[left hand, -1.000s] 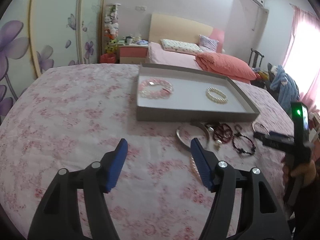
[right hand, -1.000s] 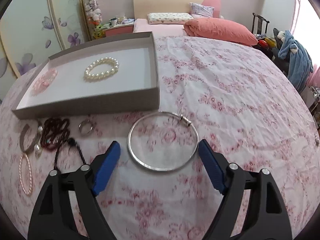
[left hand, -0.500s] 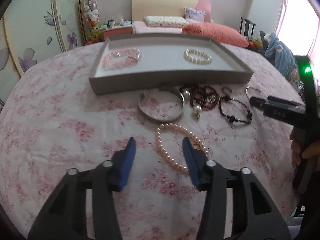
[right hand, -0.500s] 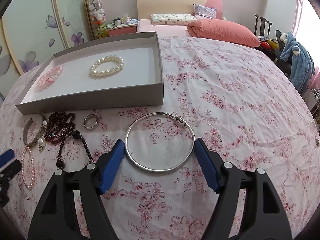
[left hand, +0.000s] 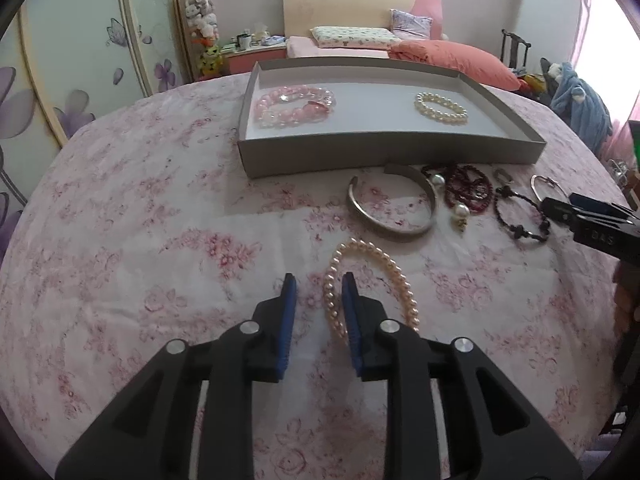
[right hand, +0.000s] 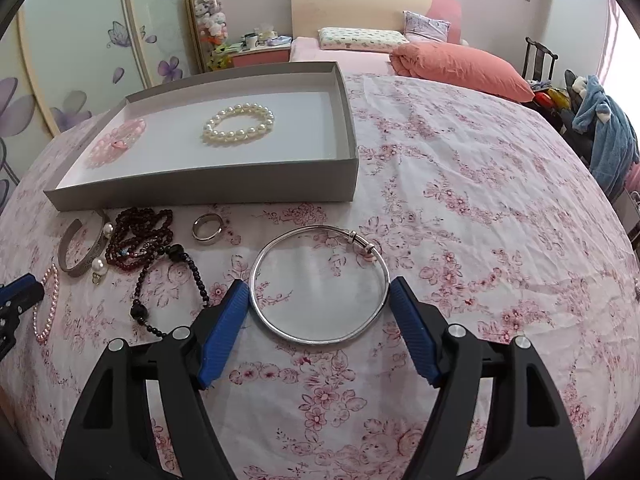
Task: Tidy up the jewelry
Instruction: 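Grasp the pink pearl bracelet with the left tool while the right tool grasps the silver hoop bangle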
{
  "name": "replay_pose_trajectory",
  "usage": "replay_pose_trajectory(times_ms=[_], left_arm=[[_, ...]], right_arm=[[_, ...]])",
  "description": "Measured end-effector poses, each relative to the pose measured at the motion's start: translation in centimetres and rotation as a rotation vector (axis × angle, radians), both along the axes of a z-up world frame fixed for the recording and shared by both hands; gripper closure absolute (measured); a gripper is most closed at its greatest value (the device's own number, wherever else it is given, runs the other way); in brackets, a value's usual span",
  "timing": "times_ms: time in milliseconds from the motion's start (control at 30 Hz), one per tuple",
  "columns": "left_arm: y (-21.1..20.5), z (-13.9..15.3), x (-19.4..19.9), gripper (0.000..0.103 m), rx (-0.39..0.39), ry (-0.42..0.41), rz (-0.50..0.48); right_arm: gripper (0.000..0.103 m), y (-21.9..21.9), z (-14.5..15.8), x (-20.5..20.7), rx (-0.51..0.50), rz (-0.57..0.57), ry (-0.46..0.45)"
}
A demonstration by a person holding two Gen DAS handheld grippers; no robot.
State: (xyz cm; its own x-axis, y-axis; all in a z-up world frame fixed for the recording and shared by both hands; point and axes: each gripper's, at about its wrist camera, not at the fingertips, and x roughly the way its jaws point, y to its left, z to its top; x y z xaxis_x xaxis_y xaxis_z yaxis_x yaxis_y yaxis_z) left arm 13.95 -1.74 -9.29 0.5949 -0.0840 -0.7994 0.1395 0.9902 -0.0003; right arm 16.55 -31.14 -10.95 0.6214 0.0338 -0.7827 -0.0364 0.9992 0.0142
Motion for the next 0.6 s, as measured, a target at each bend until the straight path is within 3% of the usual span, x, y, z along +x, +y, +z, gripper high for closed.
replay_pose_trajectory(times_ms=[200, 267, 333, 600], left_arm=[[-0.7, -0.2, -0.1, 0.07, 0.001, -0.003, -0.019], [-0.8, -0.2, -0.1, 0.076, 0.013, -0.009, -0.018], [-0.9, -0.1, -0.2, 0.094, 0.018, -0.009, -0.017], [0.2, 0.3, -0.6, 0.097, -0.002, -0.017, 0.011]], right_arm=[[0.023, 0.0, -0.1, 0.1, -0.002, -0.001, 0.006], [0.025, 0.0, -0.1, 0.1, -0.002, -0.002, 0.006], [0.031, 0.2, 0.0, 0.0, -0.005, 0.001, 0.003], [0.032, 0.3, -0.1, -1.5, 0.007, -0.008, 0.003]])
